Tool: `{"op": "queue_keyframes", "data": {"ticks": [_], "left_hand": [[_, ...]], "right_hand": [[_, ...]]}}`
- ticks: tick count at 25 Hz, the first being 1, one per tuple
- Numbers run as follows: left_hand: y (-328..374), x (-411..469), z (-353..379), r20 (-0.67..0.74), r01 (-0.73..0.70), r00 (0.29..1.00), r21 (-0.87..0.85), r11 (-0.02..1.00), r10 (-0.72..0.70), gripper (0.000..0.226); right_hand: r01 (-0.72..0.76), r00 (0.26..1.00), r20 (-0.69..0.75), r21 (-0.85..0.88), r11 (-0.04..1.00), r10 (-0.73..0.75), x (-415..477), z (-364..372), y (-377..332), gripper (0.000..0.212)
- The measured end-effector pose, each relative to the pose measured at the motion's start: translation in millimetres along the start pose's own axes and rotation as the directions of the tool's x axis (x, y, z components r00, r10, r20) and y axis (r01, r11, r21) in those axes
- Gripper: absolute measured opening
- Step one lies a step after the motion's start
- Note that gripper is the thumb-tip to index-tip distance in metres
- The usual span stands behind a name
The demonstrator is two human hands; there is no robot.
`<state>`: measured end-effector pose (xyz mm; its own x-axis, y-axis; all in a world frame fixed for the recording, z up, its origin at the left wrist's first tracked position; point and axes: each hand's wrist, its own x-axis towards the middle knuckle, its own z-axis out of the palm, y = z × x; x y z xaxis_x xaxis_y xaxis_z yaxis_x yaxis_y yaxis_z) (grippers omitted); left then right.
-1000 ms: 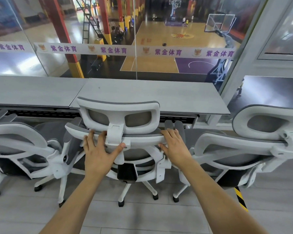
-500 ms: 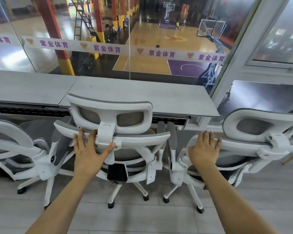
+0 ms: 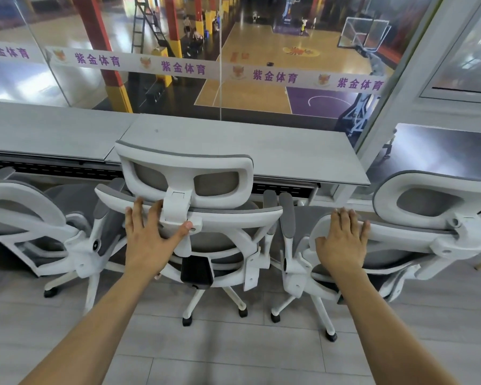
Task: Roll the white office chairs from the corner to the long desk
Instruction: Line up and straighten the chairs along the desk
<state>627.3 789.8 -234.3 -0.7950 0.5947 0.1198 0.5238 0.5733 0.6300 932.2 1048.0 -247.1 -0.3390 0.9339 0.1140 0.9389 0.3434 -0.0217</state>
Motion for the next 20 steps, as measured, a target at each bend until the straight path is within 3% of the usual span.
{"op": "queue_keyframes", "data": {"ticks": [4,7,9,13,20], "left_hand": [[3.2,-4.2,-2.1,-0.017,0.002,1.0,0.018,1.0,-0.002,0.085],[0.5,-18.7,-5.0,-0.052,-0.099,0.993,0.075,0.992,0.103,0.071],[-6.0,-28.8,-9.7,-0.042,-0.156,0.986,0.113,0.981,0.161,0.066],[-36.5,-47.1,-35.9,-0.041,-0.1,0.994,0.071,0.992,0.103,0.055],[-140.0,-32.4,-126.1,-0.029,-0.152,0.987,0.107,0.983,0.156,0.047]], "right_hand": [[0.13,0.984,-0.151,0.259,0.957,-0.093,-20.3,13.9,-19.3,0.065],[0.189,0.979,-0.151,0.401,0.896,-0.139,-40.0,27.0,-53.4,0.056],[0.132,0.991,-0.084,0.486,0.864,-0.104,-54.1,30.0,-75.0,0.05],[0.215,0.976,-0.143,0.542,0.813,-0.162,-95.4,37.0,-124.1,0.032],[0.302,0.949,-0.095,0.543,0.784,-0.3,-167.4,45.0,-282.4,0.034]]}}
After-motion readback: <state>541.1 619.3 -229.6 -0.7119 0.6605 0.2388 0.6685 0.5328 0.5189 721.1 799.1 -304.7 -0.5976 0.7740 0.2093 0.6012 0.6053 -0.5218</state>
